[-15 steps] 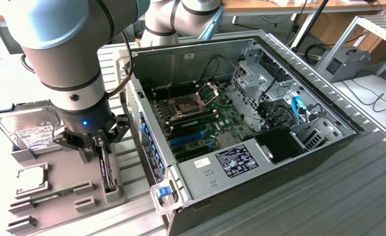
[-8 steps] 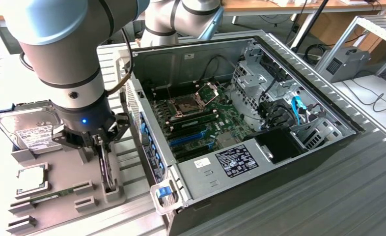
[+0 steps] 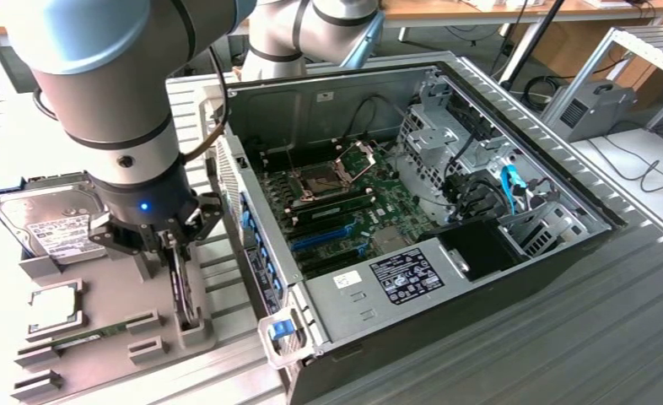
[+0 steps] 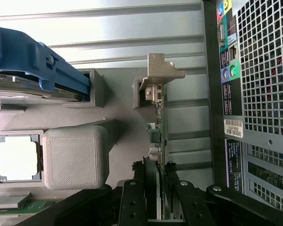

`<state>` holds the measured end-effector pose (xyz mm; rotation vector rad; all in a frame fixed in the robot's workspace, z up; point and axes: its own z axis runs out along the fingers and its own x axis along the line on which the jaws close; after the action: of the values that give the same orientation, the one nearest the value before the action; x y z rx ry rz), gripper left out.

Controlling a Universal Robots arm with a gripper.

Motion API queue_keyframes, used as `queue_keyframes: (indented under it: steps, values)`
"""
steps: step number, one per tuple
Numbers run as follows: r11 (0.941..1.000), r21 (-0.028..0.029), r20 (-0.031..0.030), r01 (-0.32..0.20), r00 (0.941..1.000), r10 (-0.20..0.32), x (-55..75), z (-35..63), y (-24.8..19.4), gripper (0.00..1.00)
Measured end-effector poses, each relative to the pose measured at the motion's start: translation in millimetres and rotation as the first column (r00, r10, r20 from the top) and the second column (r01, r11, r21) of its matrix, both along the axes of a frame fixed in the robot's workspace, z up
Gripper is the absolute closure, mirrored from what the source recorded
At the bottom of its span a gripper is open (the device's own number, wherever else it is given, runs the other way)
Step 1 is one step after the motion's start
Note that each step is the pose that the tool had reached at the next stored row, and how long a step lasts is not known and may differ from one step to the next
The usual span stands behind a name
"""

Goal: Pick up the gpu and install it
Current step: 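Pick up the gpu and move the gpu toward the slot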

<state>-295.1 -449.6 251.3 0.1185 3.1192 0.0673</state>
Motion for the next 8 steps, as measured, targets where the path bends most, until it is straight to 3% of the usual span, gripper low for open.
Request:
queue_keyframes:
  steps: [8]
  values:
    - [1.0,0.0,0.0,0.0,1.0,0.0,0.0,1.5,0.0,0.71]
